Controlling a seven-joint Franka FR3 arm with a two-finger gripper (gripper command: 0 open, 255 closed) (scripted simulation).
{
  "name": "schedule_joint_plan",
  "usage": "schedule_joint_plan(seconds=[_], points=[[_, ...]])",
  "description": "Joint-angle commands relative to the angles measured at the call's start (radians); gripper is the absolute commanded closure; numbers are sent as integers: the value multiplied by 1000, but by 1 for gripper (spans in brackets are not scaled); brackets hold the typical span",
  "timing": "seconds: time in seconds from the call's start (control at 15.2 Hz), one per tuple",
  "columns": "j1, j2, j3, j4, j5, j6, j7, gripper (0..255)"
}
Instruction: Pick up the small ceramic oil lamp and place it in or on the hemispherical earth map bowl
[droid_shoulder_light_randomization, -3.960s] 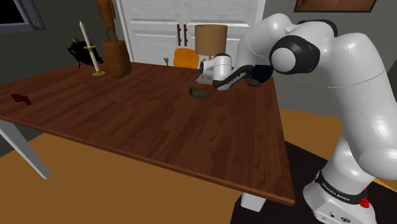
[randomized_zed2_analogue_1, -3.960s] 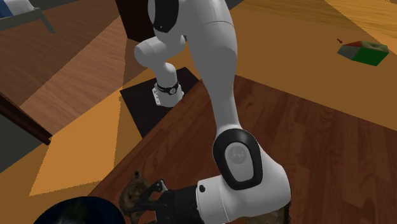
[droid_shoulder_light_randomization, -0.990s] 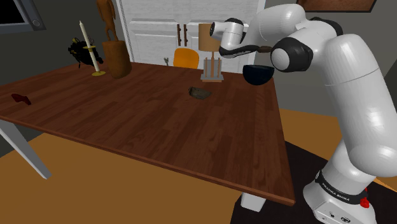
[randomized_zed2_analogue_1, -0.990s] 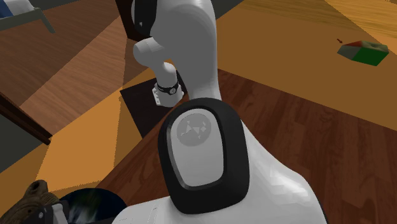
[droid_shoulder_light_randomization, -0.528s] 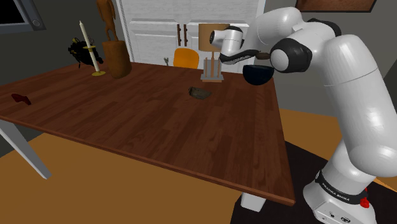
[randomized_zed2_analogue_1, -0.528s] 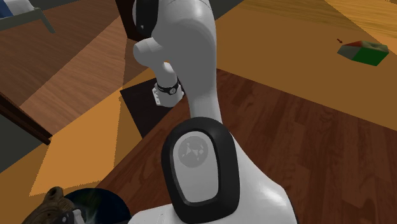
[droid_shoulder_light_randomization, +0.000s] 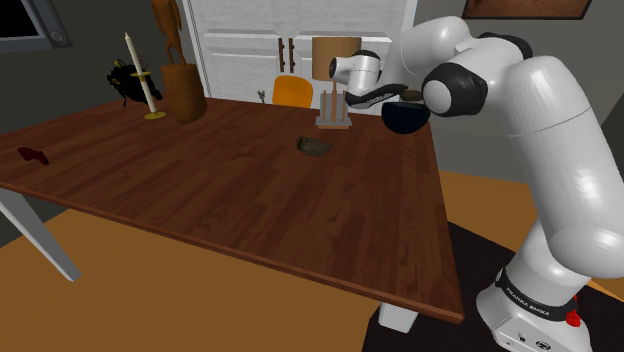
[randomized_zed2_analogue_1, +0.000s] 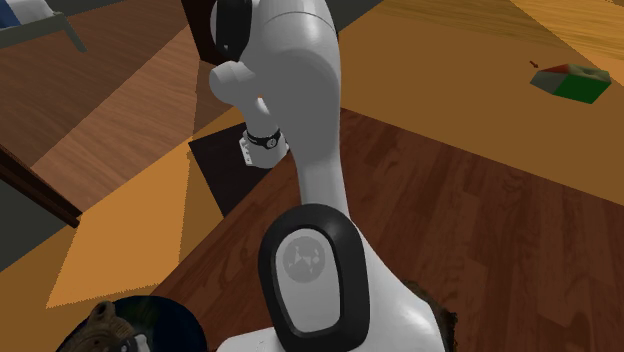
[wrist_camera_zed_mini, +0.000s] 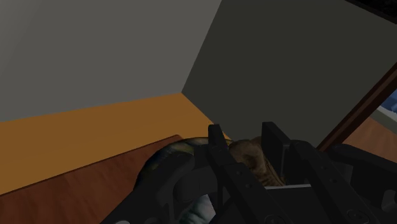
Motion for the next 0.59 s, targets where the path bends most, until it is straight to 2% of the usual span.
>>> schedule_joint_plan(seconds=[0.0, 0.26, 0.33, 0.53], points=[[-1, 9, 2, 1, 1, 0, -1, 255], [0, 9, 2, 1, 1, 0, -1, 255], [0, 9, 2, 0, 1, 0, 0, 0], [-3, 11, 1, 4, 2, 1, -3, 0]])
